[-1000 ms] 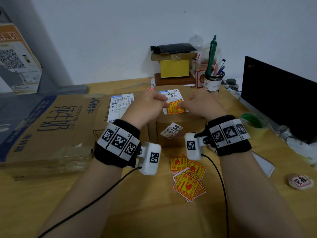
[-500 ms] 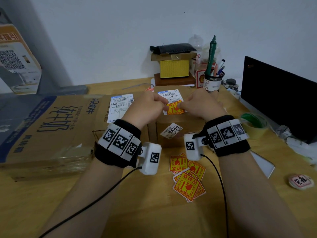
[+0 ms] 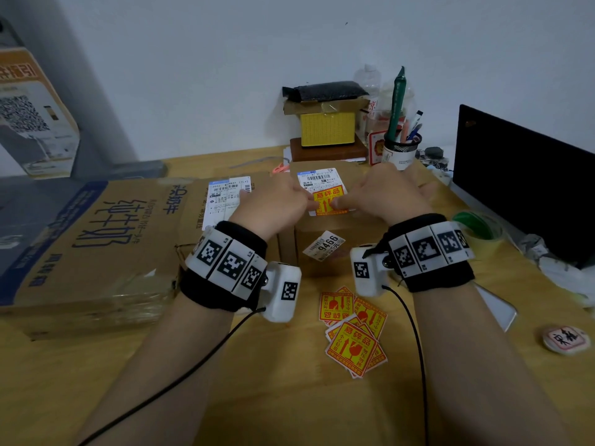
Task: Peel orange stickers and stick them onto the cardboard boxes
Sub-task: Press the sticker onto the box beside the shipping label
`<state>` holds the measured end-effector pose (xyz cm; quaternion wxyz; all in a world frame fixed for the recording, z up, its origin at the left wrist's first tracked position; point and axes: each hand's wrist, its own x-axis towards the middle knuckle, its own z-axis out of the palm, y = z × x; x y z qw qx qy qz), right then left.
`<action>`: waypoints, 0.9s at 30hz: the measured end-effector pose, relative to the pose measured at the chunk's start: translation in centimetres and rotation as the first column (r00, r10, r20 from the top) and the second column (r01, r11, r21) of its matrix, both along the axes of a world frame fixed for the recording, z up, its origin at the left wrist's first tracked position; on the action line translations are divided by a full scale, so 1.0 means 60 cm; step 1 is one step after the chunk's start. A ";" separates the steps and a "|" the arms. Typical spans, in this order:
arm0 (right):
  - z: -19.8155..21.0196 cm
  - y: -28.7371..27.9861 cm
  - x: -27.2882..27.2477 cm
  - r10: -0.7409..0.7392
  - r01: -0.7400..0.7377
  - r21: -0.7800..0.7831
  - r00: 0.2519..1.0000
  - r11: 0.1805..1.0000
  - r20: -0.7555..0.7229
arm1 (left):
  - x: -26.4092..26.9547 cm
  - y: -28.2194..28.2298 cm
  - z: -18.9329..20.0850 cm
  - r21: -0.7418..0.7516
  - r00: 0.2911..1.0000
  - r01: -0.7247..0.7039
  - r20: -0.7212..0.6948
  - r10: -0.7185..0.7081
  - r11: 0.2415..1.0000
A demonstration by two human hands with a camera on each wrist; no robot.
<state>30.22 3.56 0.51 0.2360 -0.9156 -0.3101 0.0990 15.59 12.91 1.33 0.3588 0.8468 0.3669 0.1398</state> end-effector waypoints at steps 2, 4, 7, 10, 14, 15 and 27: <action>0.011 -0.015 -0.003 -0.026 0.026 0.016 1.000 1.000 0.009 | -0.001 0.000 -0.001 0.001 1.000 0.019 -0.004 -0.019 1.000; 0.019 -0.028 0.005 -0.027 0.027 0.053 1.000 0.998 -0.010 | -0.005 -0.003 0.001 0.005 1.000 0.030 0.007 -0.030 1.000; 0.037 -0.047 0.003 0.044 -0.043 0.129 0.999 0.991 -0.005 | -0.012 -0.005 0.000 -0.025 0.998 0.034 0.062 -0.033 0.999; 0.048 -0.050 -0.020 0.136 -0.136 0.162 0.991 0.977 0.012 | -0.023 -0.007 0.000 -0.060 0.986 -0.018 0.167 0.028 0.998; 0.037 -0.047 -0.056 0.204 -0.203 0.137 0.979 0.970 0.004 | -0.034 0.000 0.004 -0.078 0.979 -0.030 0.197 0.045 0.997; 0.029 -0.046 -0.060 0.199 -0.198 0.103 0.980 0.975 0.004 | -0.035 0.001 0.002 -0.075 0.984 -0.008 0.178 0.021 0.997; 0.003 -0.044 -0.100 0.179 -0.179 0.014 0.984 0.984 -0.006 | -0.015 0.026 -0.014 -0.045 0.991 0.093 -0.097 -0.097 0.995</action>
